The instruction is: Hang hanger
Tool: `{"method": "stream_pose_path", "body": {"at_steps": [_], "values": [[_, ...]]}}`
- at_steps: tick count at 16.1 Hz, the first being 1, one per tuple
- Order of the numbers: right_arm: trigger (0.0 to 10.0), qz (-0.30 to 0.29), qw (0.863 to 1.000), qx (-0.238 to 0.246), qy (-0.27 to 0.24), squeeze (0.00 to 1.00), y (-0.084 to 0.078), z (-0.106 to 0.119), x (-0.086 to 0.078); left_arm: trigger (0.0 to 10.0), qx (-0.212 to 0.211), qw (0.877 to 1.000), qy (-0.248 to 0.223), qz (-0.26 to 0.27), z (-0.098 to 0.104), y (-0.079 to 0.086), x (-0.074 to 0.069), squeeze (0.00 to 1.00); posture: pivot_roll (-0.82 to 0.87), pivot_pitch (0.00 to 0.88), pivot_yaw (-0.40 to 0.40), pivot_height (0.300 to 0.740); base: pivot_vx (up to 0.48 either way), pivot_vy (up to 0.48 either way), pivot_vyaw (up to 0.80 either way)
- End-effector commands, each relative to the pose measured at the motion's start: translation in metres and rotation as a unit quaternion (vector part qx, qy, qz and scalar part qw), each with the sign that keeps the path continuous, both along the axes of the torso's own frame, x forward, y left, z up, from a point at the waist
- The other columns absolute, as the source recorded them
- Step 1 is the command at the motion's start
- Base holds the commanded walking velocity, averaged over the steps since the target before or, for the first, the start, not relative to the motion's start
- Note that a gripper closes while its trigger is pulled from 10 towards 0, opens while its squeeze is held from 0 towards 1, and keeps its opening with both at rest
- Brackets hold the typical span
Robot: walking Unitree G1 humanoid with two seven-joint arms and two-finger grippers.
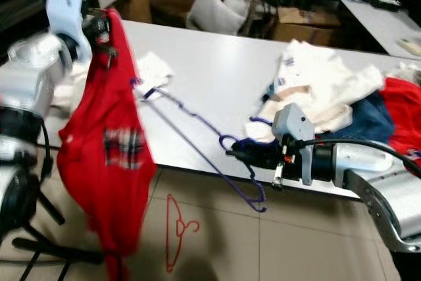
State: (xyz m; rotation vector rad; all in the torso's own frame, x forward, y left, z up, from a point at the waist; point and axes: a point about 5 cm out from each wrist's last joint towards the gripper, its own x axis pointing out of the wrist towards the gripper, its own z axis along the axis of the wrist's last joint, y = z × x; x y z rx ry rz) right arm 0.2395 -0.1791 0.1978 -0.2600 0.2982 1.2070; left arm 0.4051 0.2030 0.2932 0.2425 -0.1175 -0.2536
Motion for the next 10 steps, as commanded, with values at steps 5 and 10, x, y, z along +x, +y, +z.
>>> {"method": "stream_pose_path", "body": {"at_steps": [5,10], "values": [[10.0,0.025,0.998,-0.046,-0.026,0.0,0.015,-0.002,0.015,10.0,-0.01,0.995,-0.047,-0.087,0.045,-0.016,0.0,0.0,-0.09,0.0,-0.025,0.74,0.311,0.0,0.0],[10.0,0.015,0.997,-0.041,-0.062,0.0,0.043,-0.001,0.043,10.0,-0.059,0.982,-0.058,-0.172,0.057,-0.036,-0.007,0.0,-0.08,0.0,-0.032,0.74,0.313,0.0,0.0]]}}
